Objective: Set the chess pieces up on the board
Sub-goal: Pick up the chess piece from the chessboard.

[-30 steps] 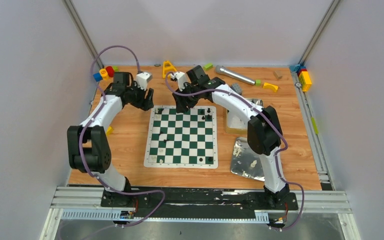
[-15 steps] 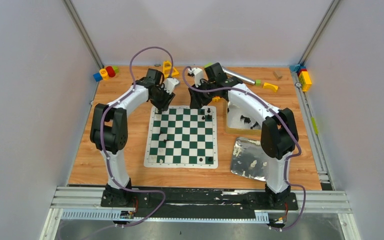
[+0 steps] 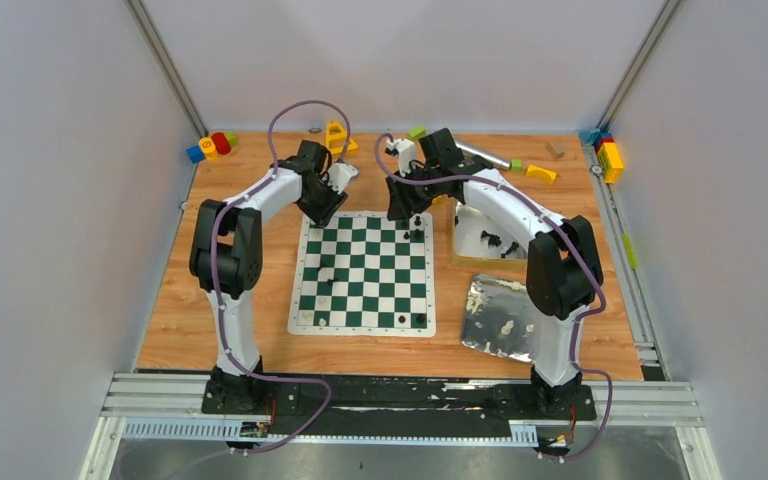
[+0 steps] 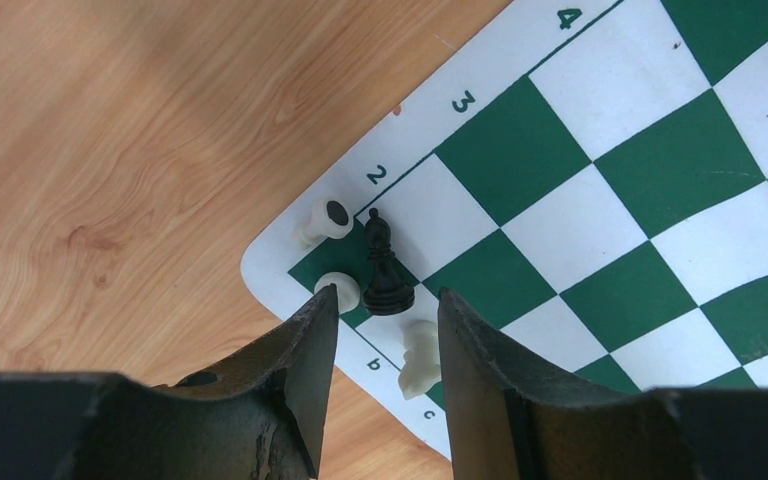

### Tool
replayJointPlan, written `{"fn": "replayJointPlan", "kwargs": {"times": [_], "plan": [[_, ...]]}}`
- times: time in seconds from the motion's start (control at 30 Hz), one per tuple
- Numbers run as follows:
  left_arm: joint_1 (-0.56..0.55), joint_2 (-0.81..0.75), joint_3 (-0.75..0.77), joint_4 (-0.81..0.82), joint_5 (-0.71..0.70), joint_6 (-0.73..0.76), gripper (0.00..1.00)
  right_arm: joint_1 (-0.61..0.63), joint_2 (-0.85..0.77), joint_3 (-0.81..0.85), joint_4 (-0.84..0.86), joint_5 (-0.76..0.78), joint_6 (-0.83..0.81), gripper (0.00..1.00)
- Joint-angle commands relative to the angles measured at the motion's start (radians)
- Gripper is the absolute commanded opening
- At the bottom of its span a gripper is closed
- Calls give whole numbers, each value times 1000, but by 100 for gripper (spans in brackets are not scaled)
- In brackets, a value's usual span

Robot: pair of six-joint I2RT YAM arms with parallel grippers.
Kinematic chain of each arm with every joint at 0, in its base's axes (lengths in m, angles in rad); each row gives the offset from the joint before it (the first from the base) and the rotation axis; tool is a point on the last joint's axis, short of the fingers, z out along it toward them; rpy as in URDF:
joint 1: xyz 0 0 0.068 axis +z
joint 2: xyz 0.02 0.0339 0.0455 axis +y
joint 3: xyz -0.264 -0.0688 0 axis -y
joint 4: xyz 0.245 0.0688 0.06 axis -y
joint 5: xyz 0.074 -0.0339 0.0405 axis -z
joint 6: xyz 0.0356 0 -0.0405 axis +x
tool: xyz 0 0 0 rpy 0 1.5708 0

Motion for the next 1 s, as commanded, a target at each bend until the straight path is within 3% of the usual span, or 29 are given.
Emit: {"fn": "replayJointPlan", "kwargs": {"times": [0.0, 0.97], "plan": [[-7, 18, 53, -4, -10, 31, 49, -4, -44, -2, 38, -37, 11, 41], [-26, 70, 73, -18, 13, 11, 29, -23, -49, -16, 39, -56, 12, 39]]}}
